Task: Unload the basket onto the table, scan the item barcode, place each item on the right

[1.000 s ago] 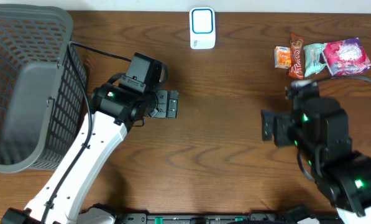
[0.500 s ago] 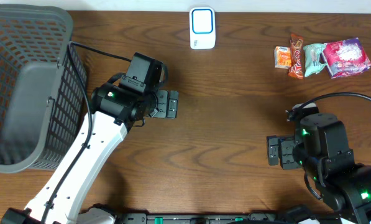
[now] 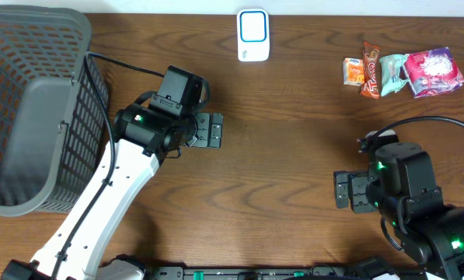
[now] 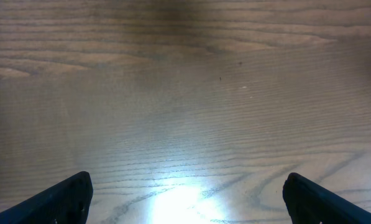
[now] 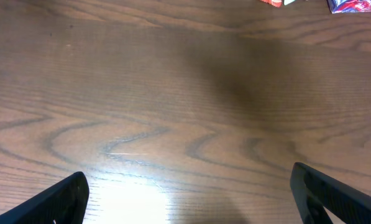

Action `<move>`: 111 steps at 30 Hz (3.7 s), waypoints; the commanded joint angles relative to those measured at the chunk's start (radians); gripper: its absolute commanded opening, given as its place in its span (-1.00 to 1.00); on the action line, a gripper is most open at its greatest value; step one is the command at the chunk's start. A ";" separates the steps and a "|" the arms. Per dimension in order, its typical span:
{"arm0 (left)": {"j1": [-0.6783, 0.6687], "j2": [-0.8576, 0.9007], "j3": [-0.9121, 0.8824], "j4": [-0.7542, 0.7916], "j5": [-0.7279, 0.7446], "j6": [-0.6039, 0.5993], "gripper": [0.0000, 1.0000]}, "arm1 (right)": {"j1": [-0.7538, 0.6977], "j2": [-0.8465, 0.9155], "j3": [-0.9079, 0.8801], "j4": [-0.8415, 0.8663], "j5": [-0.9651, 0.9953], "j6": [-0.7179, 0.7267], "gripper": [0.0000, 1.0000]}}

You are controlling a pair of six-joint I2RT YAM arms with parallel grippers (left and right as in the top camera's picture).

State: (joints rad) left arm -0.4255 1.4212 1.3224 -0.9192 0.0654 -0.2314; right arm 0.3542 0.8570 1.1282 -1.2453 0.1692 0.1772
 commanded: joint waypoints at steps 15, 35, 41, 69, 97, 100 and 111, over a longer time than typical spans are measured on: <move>0.004 0.003 0.004 -0.004 -0.002 0.002 0.96 | -0.198 -0.343 -0.401 0.407 -0.183 -0.085 0.99; 0.004 0.003 0.004 -0.004 -0.002 0.002 0.96 | -0.261 -0.809 -0.958 0.944 -0.232 -0.112 0.98; 0.004 0.003 0.004 -0.004 -0.002 0.002 0.96 | -0.297 -0.838 -1.048 1.085 -0.281 -0.112 0.98; 0.004 0.003 0.004 -0.004 -0.002 0.002 0.96 | -0.329 -0.852 -1.123 1.170 -0.220 -0.153 0.99; 0.004 0.003 0.004 -0.004 -0.002 0.002 0.95 | -0.328 -0.851 -1.123 1.174 -0.227 -0.152 0.98; 0.004 0.003 0.004 -0.004 -0.002 0.002 0.96 | -0.328 -0.851 -1.123 1.174 -0.227 -0.152 0.99; 0.004 0.003 0.004 -0.004 -0.002 0.002 0.96 | -0.328 -0.851 -1.123 1.174 -0.227 -0.152 0.99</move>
State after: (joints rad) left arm -0.4255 1.4212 1.3224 -0.9192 0.0654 -0.2314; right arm 0.0368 0.0147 0.0097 -0.0704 -0.0662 0.0399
